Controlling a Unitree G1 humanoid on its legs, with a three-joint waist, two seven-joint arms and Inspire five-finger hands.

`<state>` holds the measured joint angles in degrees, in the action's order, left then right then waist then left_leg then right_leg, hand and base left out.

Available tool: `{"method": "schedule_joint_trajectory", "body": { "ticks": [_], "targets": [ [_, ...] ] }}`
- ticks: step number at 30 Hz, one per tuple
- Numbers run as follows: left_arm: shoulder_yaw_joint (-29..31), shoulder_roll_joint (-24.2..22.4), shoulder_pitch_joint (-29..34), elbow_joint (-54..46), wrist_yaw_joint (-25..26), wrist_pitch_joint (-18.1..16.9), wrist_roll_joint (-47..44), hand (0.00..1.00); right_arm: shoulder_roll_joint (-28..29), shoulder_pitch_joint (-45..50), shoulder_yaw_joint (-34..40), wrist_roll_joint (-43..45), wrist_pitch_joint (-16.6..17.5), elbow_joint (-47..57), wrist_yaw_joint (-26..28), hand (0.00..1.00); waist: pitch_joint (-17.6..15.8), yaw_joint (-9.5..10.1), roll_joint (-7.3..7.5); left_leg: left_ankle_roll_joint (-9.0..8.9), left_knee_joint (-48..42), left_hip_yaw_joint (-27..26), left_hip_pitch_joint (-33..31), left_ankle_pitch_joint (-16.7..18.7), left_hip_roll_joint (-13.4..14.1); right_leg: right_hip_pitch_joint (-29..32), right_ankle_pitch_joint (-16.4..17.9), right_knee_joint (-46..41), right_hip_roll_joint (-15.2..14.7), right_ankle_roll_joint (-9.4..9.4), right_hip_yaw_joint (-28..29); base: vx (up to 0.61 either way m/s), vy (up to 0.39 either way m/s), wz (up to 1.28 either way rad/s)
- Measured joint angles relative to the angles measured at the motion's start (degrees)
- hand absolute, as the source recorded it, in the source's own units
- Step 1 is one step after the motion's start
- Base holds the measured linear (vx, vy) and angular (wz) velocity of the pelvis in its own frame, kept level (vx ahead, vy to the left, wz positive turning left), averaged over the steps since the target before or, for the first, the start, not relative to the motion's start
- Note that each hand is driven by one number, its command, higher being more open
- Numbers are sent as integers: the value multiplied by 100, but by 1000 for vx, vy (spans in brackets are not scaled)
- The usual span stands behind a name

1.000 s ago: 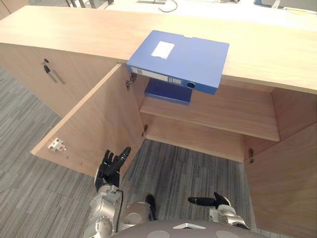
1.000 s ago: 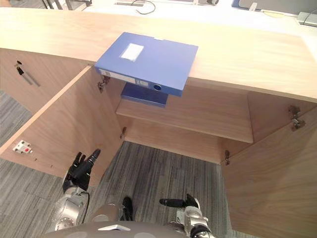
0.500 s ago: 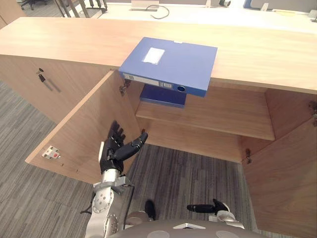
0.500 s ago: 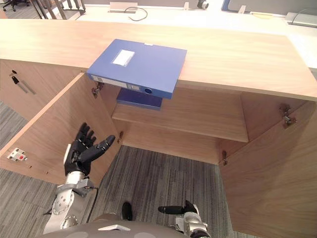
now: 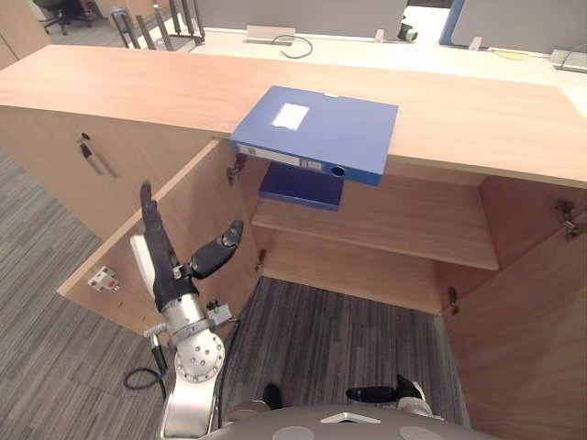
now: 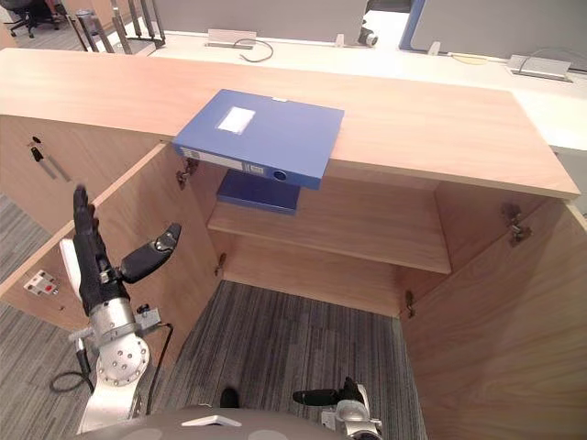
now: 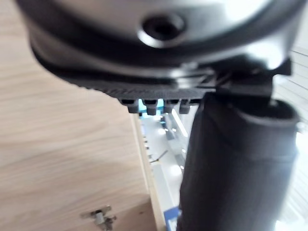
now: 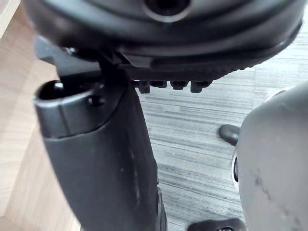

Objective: Walk over to the cabinet, pick up the folder, carry it to the office cabinet, place the folder inside the office cabinet, then close the office cabinet door

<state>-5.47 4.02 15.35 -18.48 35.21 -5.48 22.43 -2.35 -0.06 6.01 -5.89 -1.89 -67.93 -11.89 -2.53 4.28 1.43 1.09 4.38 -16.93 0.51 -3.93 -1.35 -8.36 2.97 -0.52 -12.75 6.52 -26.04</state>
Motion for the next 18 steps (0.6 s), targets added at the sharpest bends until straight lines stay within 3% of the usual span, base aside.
{"method": "schedule_joint_trajectory", "body": {
  "ticks": [5, 8, 18],
  "targets": [
    [-19, 1115, -972, 486, 53, 108, 1329, 100, -3, -83, 16, -46, -7, 16, 5, 100, 112, -169, -65, 31, 32, -72, 53, -62, -10, -15, -119, 179, 38, -43, 130, 8, 17, -15],
    [-17, 1438, -1306, 942, 6, 198, 1809, 100, -5, -78, 41, -49, -4, 19, 20, 100, 113, -204, -68, 13, 35, -86, 89, -73, -3, -74, -173, 287, 88, -54, 152, -25, -2, -8],
    [101, 2094, -1536, 1679, -401, 336, 2295, 100, -16, -15, 566, -46, -2, 30, 76, 100, 124, -285, -13, -8, 43, -199, 142, -75, 9, -72, -256, 422, 103, -48, 300, -23, 13, -8]
  ]
}}
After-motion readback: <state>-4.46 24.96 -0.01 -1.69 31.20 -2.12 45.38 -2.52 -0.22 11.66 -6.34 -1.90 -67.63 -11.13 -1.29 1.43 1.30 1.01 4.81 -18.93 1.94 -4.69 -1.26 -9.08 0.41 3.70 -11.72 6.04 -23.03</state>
